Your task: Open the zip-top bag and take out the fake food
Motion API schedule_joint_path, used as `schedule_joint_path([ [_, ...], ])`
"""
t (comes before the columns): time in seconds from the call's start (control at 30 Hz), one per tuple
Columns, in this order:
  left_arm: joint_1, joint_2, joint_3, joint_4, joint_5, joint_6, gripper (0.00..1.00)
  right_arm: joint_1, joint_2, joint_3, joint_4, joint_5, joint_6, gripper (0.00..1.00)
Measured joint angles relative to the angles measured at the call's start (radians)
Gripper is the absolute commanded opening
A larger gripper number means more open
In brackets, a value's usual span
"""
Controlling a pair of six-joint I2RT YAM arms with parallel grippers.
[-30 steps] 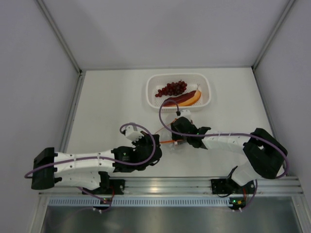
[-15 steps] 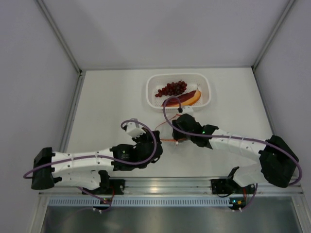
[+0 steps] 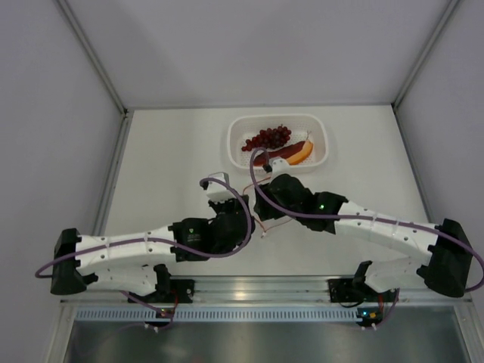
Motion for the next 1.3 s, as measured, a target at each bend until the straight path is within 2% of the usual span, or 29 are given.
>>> schedule_joint_path([
  [0.23, 0.000, 0.035, 0.032, -0.006, -0.002, 0.141, 0.00, 0.009, -0.102, 0.000, -0.028, -0.035, -0.014, 0.36],
  [0.5, 0.008, 0.052, 0.034, -0.007, -0.018, 0.185, 0.00, 0.011, -0.236, 0.001, -0.040, -0.087, -0.026, 0.36],
  [0.73, 0.152, 0.009, -0.015, -0.048, 0.014, 0.161, 0.00, 0.005, -0.328, 0.031, -0.040, -0.103, -0.043, 0.35],
  [0.87, 0.212, -0.064, -0.019, -0.113, 0.007, 0.149, 0.00, -0.043, -0.335, 0.105, -0.066, -0.039, -0.071, 0.35],
  [1.0, 0.254, -0.145, -0.019, -0.170, -0.014, 0.157, 0.00, -0.235, -0.258, 0.185, -0.068, -0.022, -0.103, 0.36],
  [1.17, 0.321, -0.233, -0.019, -0.228, -0.039, 0.207, 0.00, -0.481, -0.005, 0.283, -0.063, -0.006, -0.153, 0.36],
  [1.3, 0.375, -0.265, -0.018, -0.256, -0.052, 0.259, 0.00, -0.556, 0.232, 0.368, -0.066, 0.032, -0.195, 0.36],
])
